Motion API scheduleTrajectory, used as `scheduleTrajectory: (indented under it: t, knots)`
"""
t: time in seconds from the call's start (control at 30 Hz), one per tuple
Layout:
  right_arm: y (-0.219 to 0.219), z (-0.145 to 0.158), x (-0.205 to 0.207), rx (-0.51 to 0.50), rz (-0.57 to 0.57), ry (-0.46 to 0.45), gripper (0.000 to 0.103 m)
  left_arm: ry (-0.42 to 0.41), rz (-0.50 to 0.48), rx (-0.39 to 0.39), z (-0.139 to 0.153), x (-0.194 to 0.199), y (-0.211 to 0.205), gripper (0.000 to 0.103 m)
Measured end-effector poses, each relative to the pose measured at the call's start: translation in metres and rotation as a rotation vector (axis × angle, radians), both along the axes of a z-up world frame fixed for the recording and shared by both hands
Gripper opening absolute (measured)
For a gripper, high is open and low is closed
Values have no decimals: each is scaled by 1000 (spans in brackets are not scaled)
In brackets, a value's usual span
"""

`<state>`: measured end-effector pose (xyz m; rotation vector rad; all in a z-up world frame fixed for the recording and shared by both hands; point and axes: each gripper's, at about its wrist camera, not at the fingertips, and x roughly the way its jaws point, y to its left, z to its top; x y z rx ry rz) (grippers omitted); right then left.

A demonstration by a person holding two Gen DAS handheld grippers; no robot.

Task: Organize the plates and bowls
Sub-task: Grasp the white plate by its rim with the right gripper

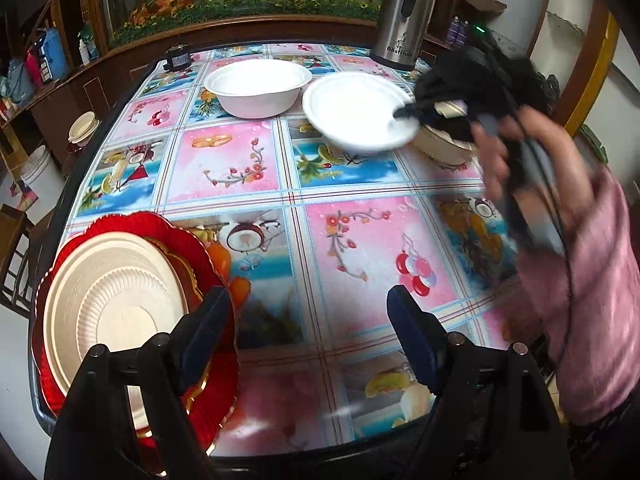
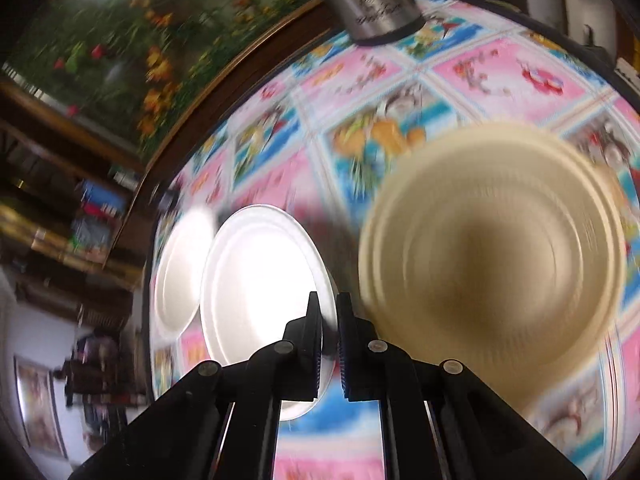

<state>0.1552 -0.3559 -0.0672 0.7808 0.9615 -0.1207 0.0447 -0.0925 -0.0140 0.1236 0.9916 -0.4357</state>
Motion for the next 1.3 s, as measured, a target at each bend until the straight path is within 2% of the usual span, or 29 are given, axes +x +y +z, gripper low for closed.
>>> scheduleTrajectory:
  t: [0.23,0.4,0.43,0.53,0.57,0.73,0.97,1.03,1.13,1.3]
  knots:
    - [21,-8,-88,-11,139,26,7,40,1,-30,-2,-8,-5,81]
    - [14,-21,-136,13,168,45,12,47,8,-45,-3,-7,-14,81]
    - [13,-22,-141,22,175,41,17,50,8,-44,-4,-6,-16,81]
    - [-2,-27,-155,91,158,-7,45,53,6,-45,-4,-4,-23,81]
    - [-10,-28,-157,119,143,-36,51,51,4,-44,-4,-3,-26,81]
    - [-27,-34,-163,159,138,-140,51,74,-14,-57,-8,12,-40,81]
    - [-31,-29,-170,169,166,-315,51,281,53,-168,-23,60,-52,81]
    - [-31,-32,-170,182,171,-332,51,338,91,-217,-28,72,-52,81]
    - [-30,-39,-167,178,176,-305,51,395,128,-259,-33,80,-53,81]
    - [-29,-34,-170,170,184,-330,50,379,134,-238,-34,76,-61,81]
